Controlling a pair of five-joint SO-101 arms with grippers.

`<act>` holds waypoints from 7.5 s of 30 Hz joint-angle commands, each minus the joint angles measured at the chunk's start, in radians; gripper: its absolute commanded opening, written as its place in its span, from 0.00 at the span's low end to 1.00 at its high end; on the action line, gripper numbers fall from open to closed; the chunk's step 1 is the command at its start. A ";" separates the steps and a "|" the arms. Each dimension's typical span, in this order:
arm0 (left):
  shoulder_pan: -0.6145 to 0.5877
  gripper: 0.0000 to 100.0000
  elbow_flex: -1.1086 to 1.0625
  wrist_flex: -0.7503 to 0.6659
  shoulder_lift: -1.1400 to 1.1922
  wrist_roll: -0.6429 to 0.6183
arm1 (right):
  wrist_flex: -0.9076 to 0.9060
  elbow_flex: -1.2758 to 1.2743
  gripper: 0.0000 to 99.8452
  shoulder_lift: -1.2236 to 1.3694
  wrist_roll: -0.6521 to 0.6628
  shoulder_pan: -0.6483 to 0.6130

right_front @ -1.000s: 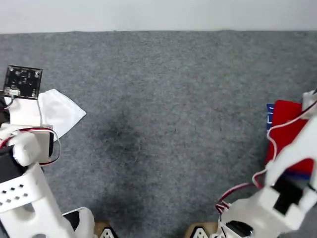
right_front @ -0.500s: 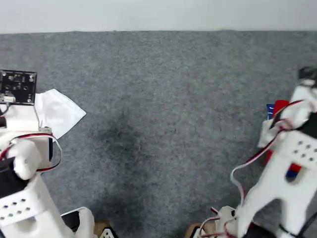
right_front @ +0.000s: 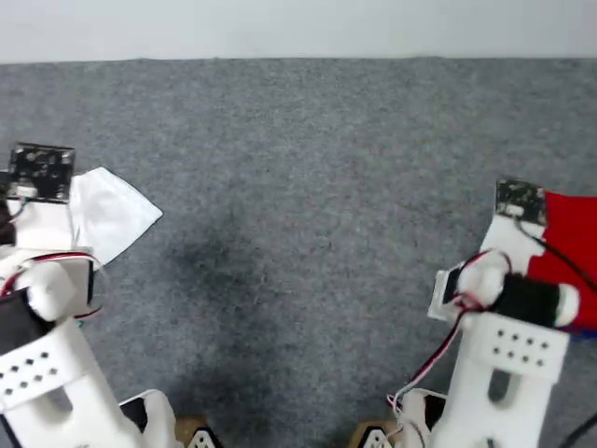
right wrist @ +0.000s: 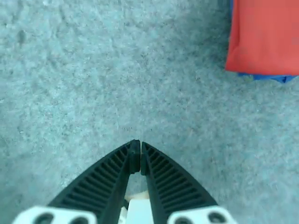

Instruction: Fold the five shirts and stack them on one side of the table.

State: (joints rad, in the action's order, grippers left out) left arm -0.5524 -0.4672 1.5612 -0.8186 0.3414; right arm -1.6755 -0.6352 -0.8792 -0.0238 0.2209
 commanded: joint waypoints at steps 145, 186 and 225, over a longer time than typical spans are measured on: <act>0.140 0.02 1.218 0.077 0.651 -0.055 | 0.185 -0.497 0.01 -0.935 0.175 -0.067; 0.261 0.02 0.622 0.149 0.786 0.235 | 0.193 -0.440 0.01 -0.757 0.176 -0.325; -0.057 0.02 0.154 -0.213 0.784 0.333 | 0.051 1.073 0.14 1.356 0.094 -1.219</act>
State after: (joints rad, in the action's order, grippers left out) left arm -0.6030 -0.3168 1.3617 0.0299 0.6682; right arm -1.5896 0.3023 0.4219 0.0821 -0.9620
